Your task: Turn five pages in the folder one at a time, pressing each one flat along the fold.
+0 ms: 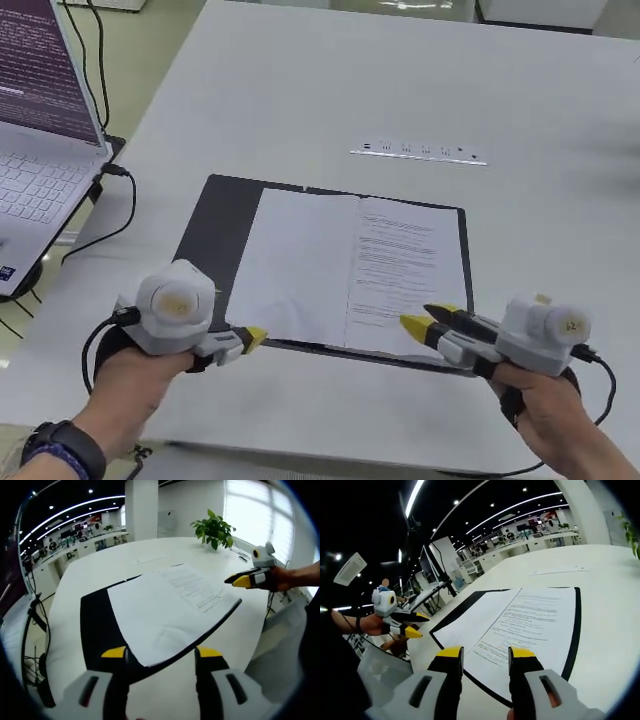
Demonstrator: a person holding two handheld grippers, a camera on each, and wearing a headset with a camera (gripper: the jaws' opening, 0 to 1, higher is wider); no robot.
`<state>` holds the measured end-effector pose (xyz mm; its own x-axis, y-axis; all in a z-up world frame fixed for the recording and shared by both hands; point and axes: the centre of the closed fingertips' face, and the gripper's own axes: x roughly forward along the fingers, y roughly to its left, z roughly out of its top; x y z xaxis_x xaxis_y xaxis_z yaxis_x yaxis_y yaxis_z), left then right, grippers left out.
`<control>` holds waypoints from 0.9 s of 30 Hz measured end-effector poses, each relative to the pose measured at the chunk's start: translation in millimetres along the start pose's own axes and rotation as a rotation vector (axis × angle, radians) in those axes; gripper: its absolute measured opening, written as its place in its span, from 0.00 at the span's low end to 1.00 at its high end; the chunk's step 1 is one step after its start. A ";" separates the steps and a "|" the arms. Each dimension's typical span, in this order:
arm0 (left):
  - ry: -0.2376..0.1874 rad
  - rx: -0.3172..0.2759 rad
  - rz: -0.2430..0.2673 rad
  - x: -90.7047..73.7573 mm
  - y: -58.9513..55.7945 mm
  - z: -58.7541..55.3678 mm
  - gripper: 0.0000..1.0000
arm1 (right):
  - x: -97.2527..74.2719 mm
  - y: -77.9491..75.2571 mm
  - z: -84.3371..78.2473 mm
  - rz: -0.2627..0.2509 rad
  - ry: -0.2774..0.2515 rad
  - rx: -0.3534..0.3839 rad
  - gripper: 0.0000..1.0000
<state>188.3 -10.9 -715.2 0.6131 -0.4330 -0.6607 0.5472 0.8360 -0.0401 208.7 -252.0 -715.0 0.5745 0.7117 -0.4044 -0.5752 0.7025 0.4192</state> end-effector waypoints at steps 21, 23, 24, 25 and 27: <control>-0.064 -0.066 0.067 -42.2 5.5 10.3 0.59 | -56.7 -3.5 16.1 -0.101 -0.078 -0.033 0.41; -0.070 -0.076 0.084 -48.3 6.9 10.9 0.60 | -60.7 -3.4 15.8 -0.108 -0.079 -0.037 0.40; -0.074 -0.082 0.089 -51.5 7.2 11.3 0.61 | -63.1 -4.0 15.1 -0.111 -0.077 -0.040 0.41; -0.079 -0.087 0.096 -53.4 7.9 11.9 0.61 | -64.6 -4.3 14.5 -0.114 -0.075 -0.044 0.41; -0.081 -0.090 0.105 -56.5 7.9 11.4 0.61 | -69.2 -5.3 13.7 -0.121 -0.075 -0.042 0.41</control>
<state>164.4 16.3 -669.6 0.7102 -0.3641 -0.6025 0.4263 0.9035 -0.0435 180.0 -305.1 -678.0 0.6825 0.6199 -0.3871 -0.5216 0.7842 0.3362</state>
